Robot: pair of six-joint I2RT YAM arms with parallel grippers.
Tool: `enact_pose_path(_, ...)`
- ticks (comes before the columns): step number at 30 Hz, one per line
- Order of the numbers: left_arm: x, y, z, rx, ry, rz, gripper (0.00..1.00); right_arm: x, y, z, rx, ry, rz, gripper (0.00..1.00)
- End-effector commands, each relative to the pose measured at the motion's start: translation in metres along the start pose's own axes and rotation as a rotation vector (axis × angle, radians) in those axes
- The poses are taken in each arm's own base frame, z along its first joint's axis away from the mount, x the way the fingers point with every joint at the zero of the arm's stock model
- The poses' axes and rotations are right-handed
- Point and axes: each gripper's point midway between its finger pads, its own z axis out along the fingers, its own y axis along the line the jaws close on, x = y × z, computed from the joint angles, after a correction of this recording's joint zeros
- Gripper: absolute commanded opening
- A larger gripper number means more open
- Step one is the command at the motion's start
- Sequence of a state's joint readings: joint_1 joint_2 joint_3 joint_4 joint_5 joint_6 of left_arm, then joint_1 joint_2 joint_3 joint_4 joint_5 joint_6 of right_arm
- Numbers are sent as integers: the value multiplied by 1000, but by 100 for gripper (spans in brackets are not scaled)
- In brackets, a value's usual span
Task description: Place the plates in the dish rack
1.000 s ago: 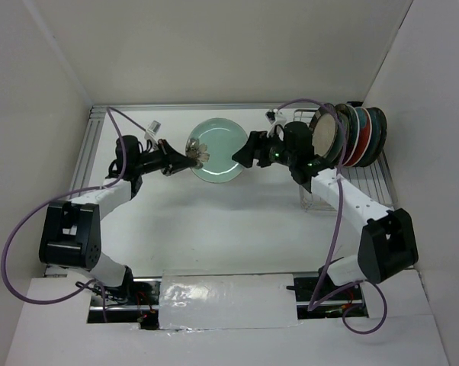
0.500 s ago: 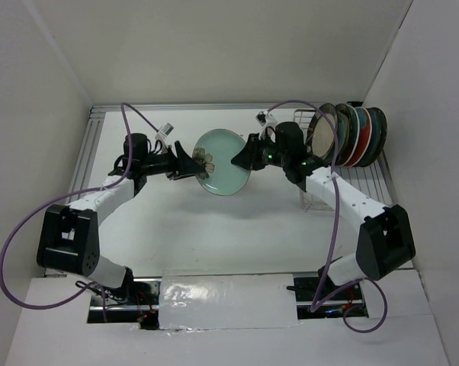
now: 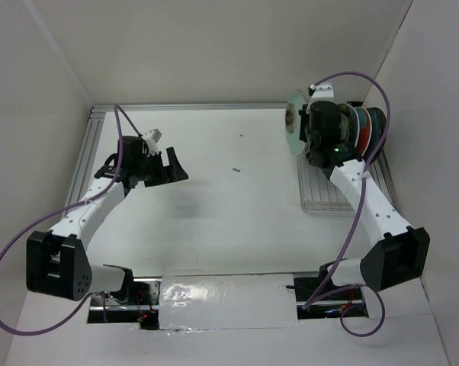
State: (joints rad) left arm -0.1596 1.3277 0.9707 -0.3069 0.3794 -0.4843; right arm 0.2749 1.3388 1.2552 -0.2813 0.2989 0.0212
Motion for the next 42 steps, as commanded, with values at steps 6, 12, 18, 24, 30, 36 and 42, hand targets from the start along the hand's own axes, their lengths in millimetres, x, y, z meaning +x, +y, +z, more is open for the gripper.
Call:
enact_pose_path(6,18,36,-20,-184,-18,80,100,-88,-61,1,307,-266,-54,0)
enact_pose_path(12,12,33,-18,-175,-47,106,100,-73,-84,25,337,-236,-74,0)
enact_pose_path(18,9,30,-16,-139,-57,101,100,-57,-85,50,285,-180,-88,0)
enact_pose_path(24,5,30,-16,-109,-74,97,100,-38,-84,65,258,-145,-66,0)
enact_pose_path(30,7,30,-14,-103,-63,93,100,-6,-85,77,251,-85,-51,0)
enact_pose_path(36,9,30,-12,-97,-52,90,100,28,-89,95,259,-18,-19,2)
enact_pose_path(42,12,32,-11,-100,-44,87,100,45,-88,106,243,28,5,9)
